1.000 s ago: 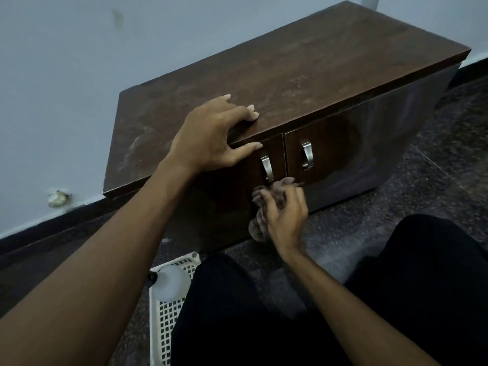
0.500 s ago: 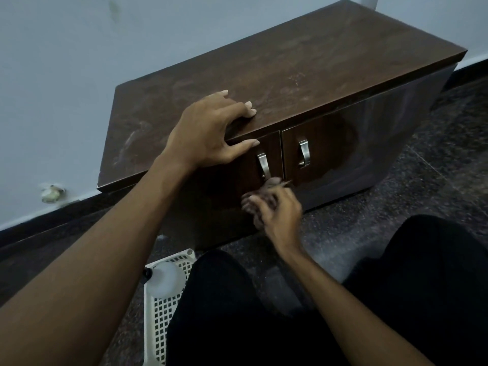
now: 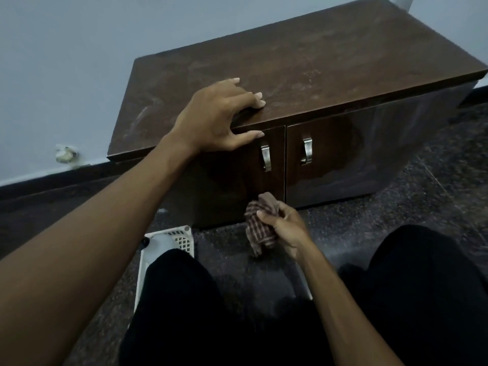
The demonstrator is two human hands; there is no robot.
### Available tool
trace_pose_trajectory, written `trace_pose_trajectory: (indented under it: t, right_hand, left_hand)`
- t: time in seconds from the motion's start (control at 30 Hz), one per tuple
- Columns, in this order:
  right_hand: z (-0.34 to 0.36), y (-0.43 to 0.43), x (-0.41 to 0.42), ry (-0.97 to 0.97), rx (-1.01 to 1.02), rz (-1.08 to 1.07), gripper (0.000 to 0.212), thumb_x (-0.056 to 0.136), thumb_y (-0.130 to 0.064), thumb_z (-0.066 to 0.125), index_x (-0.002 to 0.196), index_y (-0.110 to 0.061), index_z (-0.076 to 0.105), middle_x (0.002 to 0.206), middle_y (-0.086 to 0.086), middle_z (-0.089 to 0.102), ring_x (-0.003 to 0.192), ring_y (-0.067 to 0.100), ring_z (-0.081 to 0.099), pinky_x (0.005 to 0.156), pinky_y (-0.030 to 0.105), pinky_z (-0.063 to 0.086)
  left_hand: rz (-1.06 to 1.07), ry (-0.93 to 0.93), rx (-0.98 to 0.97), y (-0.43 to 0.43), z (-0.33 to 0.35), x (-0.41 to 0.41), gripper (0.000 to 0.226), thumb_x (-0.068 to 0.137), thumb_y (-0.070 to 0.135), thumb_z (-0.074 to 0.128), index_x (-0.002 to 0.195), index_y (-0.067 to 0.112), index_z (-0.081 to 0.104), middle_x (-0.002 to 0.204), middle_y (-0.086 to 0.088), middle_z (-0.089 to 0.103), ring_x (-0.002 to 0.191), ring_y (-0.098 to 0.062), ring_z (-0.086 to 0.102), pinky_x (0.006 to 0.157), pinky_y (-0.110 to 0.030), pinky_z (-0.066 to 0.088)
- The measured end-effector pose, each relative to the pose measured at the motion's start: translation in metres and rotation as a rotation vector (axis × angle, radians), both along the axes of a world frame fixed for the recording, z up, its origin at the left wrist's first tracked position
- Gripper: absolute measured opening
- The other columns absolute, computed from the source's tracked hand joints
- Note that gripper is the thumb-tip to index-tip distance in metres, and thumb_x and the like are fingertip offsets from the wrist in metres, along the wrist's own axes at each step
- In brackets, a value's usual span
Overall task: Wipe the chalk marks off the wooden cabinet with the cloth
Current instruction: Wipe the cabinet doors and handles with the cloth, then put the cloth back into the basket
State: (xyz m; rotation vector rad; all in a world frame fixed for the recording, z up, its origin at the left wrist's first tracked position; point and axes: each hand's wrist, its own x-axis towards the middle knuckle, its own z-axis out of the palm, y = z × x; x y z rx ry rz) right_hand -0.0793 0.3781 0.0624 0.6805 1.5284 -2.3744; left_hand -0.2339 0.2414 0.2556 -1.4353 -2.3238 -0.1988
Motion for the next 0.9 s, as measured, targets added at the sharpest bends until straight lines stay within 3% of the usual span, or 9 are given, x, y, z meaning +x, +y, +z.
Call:
trace_pose_trajectory:
  t: [0.17, 0.3, 0.37, 0.47, 0.5, 0.57, 0.67, 0.8, 0.9]
  right_hand:
    - [-0.003, -0.012, 0.000, 0.333, 0.845, 0.463, 0.017, 0.088, -0.021, 0.073, 0.104, -0.020, 0.067, 0.094, -0.002, 0.072, 0.091, 0.017, 0.067, 0.086, 0.037, 0.055]
    - [0.030, -0.020, -0.020, 0.429, 1.018, 0.666, 0.034, 0.086, -0.022, 0.075, 0.119, -0.025, 0.068, 0.109, -0.002, 0.073, 0.107, 0.019, 0.065, 0.093, 0.028, 0.050]
    - [0.053, -0.023, -0.028, 0.429, 0.686, 0.674, 0.028, 0.086, -0.012, 0.075, 0.112, -0.019, 0.069, 0.102, -0.002, 0.074, 0.101, 0.015, 0.068, 0.089, 0.026, 0.050]
    - [0.074, -0.030, -0.028, 0.251, -0.253, 0.566, 0.038, 0.085, 0.008, 0.063, 0.120, -0.008, 0.065, 0.110, 0.011, 0.072, 0.100, 0.020, 0.069, 0.091, 0.031, 0.055]
    - [0.070, -0.034, -0.030, 0.207, -0.381, 0.553, 0.040, 0.087, 0.009, 0.058, 0.123, -0.008, 0.063, 0.114, 0.013, 0.071, 0.103, 0.023, 0.069, 0.091, 0.034, 0.057]
    - [0.056, -0.046, -0.030, 0.179, -0.340, 0.596, 0.036, 0.092, 0.006, 0.055, 0.123, -0.011, 0.063, 0.116, 0.012, 0.072, 0.106, 0.023, 0.069, 0.086, 0.032, 0.059]
    - [0.019, -0.064, -0.027, 0.280, 0.165, 0.744, 0.029, 0.090, -0.006, 0.070, 0.118, -0.012, 0.067, 0.110, 0.007, 0.074, 0.104, 0.020, 0.069, 0.091, 0.034, 0.058]
    - [-0.020, -0.093, -0.020, 0.561, 0.950, 0.795, 0.039, 0.081, -0.022, 0.079, 0.117, -0.017, 0.068, 0.109, 0.005, 0.073, 0.105, 0.025, 0.065, 0.092, 0.032, 0.051]
    - [-0.028, -0.125, -0.003, 0.876, 1.134, 0.808, 0.030, 0.077, -0.006, 0.067, 0.106, -0.013, 0.065, 0.102, 0.013, 0.070, 0.098, 0.036, 0.064, 0.081, 0.040, 0.052]
  left_hand:
    - [0.168, 0.038, -0.016, -0.003, -0.011, 0.020, 0.053, 0.094, 0.048, 0.065, 0.134, 0.013, 0.065, 0.137, -0.009, 0.067, 0.125, -0.027, 0.064, 0.119, -0.048, 0.040]
    - [0.471, -0.026, 0.536, -0.022, -0.060, 0.109, 0.045, 0.097, 0.025, 0.071, 0.139, 0.011, 0.063, 0.153, -0.011, 0.050, 0.145, -0.031, 0.045, 0.120, -0.046, 0.036]
    - [0.880, -0.123, 1.015, -0.038, -0.101, 0.166, 0.038, 0.099, 0.020, 0.068, 0.136, 0.010, 0.063, 0.145, -0.005, 0.054, 0.138, -0.025, 0.051, 0.116, -0.046, 0.041]
    - [1.618, -0.638, 1.865, -0.069, -0.162, 0.218, 0.048, 0.092, 0.049, 0.064, 0.123, 0.012, 0.063, 0.128, -0.014, 0.065, 0.113, -0.029, 0.063, 0.097, -0.045, 0.052]
    - [1.701, -0.942, 2.130, -0.074, -0.178, 0.229, 0.056, 0.087, 0.063, 0.060, 0.114, 0.014, 0.061, 0.118, -0.019, 0.065, 0.101, -0.032, 0.064, 0.089, -0.045, 0.052]
    - [1.376, -1.517, 2.530, -0.071, -0.194, 0.244, 0.064, 0.093, 0.071, 0.046, 0.112, 0.011, 0.057, 0.109, -0.026, 0.061, 0.103, -0.035, 0.060, 0.099, -0.052, 0.047]
    - [1.015, -1.511, 2.620, -0.061, -0.199, 0.242, 0.067, 0.101, 0.064, 0.037, 0.116, 0.006, 0.066, 0.105, -0.021, 0.074, 0.107, -0.037, 0.064, 0.102, -0.052, 0.046]
    - [1.199, -1.336, 2.456, -0.064, -0.211, 0.221, 0.047, 0.108, 0.052, 0.035, 0.120, 0.013, 0.059, 0.102, -0.014, 0.071, 0.091, -0.027, 0.067, 0.080, -0.038, 0.053]
    - [1.273, -1.235, 2.344, -0.071, -0.226, 0.219, 0.041, 0.106, 0.052, 0.042, 0.107, 0.018, 0.065, 0.084, -0.003, 0.075, 0.074, -0.014, 0.069, 0.070, -0.029, 0.055]
